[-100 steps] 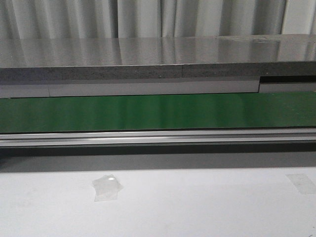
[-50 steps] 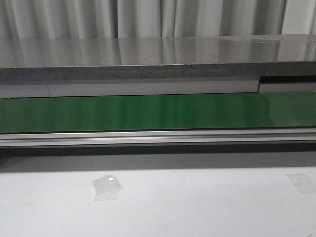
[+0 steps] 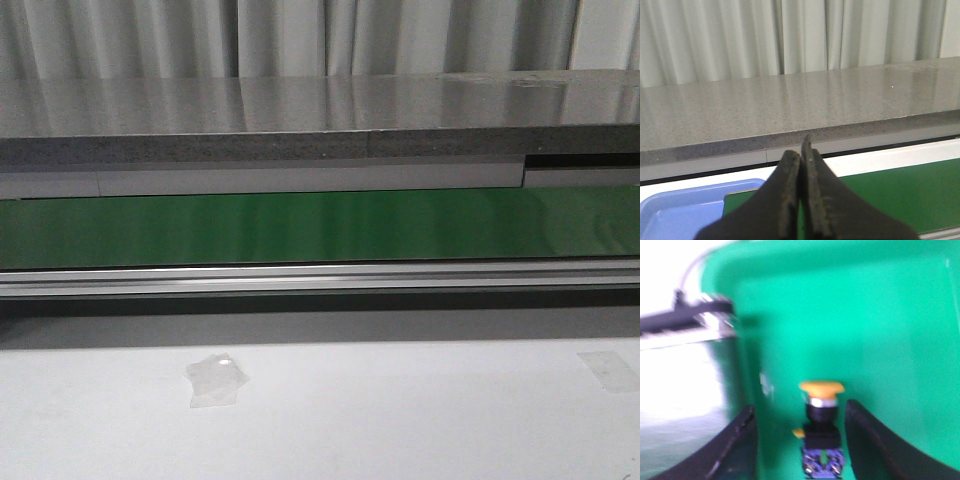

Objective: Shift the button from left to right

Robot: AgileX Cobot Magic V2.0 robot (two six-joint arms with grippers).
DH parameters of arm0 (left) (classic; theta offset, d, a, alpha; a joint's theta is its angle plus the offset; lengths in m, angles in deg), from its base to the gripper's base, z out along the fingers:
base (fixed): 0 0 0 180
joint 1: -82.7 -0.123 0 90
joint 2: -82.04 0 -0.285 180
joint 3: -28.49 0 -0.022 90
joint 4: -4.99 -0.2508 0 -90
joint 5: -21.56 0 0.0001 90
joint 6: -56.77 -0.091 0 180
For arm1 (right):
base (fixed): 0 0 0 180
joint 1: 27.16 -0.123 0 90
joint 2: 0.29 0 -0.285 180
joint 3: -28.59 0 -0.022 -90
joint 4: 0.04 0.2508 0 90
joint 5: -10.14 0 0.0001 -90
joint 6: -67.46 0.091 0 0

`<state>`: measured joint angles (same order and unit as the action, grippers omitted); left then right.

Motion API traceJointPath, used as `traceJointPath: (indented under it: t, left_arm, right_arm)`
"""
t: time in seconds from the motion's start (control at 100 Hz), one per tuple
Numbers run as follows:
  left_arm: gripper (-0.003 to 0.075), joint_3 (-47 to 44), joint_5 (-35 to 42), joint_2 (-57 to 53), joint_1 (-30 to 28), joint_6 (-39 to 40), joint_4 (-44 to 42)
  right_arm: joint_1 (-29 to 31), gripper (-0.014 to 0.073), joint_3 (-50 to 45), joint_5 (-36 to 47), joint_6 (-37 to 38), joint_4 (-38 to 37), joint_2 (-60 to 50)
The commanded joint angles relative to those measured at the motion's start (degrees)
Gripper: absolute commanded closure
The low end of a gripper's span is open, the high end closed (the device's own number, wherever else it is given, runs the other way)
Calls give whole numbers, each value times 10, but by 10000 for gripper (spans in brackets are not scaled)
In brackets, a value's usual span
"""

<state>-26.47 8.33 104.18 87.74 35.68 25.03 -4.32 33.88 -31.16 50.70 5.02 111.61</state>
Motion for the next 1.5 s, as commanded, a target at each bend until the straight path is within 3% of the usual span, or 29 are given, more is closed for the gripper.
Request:
traceJointPath:
  t: [0.0,0.55,0.83,1.14,1.31,1.49]
  left_arm:
    - [740,16,37,4,3,3,8]
    - [740,16,37,4,3,3,8]
    - [740,16,37,4,3,3,8]
    - [740,16,37,4,3,3,8]
    - [740,16,37,4,3,3,8]
    - [740,16,37,4,3,3,8]
  right_arm:
    - [-20,185,20,38,1,27,-57]
    - [-164,191,-8,86,1,45,-194]
    - [-205,191,-171,196,1,45,-324]
    - [-211,191,-377,295,1,47,-500]
    - [-211,191,-453,301,1,48,-603]
    - [-211,191,-496,251,1,50,-713]
